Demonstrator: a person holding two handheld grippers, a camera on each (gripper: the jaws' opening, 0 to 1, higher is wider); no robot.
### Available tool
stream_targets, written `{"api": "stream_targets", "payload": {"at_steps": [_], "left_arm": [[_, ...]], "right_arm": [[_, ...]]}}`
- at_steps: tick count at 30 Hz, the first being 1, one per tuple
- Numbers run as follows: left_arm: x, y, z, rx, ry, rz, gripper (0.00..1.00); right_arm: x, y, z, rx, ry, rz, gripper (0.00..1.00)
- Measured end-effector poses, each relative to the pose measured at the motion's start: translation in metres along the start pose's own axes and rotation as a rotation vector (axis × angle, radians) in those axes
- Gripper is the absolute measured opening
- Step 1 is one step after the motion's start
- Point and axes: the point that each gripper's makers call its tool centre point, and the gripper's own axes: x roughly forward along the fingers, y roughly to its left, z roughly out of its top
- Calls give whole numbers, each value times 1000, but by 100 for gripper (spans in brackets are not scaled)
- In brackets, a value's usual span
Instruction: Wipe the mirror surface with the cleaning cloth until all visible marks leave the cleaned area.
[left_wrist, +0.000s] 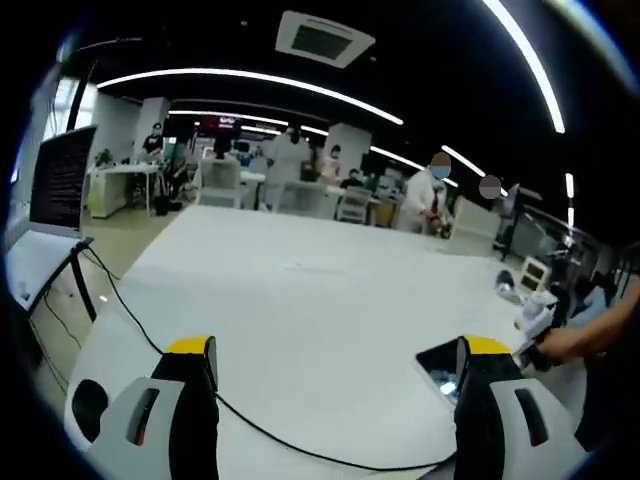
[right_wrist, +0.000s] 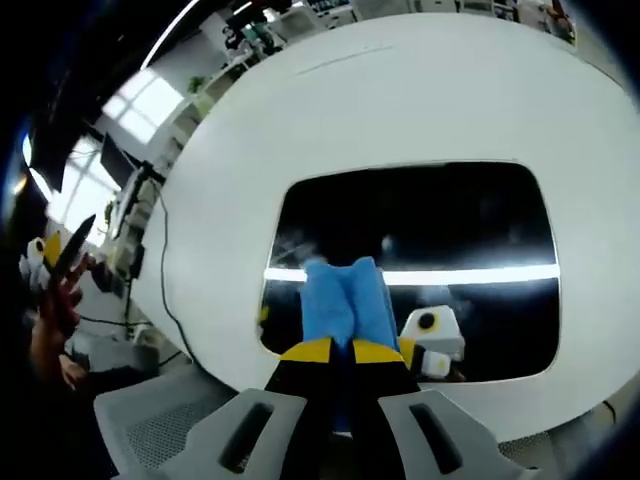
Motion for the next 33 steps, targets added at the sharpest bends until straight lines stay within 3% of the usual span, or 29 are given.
{"api": "stream_targets", "payload": {"at_steps": [4,6,10,14,20,22,33], "left_arm": [[-3,-4,4,-7,-11,4,100],[-2,-5,11,2,-39,-6,100],[-1,-1,14,-2,-32,3,100],[0,3,16,-9,-48,8,100],[4,-1,0,-11,-7,-9,100],[5,-2,2,-35,-25,-12,100],[8,-10,8,0,-27,-9,100]], "right_arm": [[2,1,1,-44,24,-20,0],[0,-4,2,-37,32,-32,0],[-5,-17,4,-47,34,-56,0],[-3,-16,5,-36,38,-51,0],[3,-14,18,-55,13,-66,0],[5,-13,23,-53,11,-65,0],[15,-15,53,-104,-4,-86,0]]}}
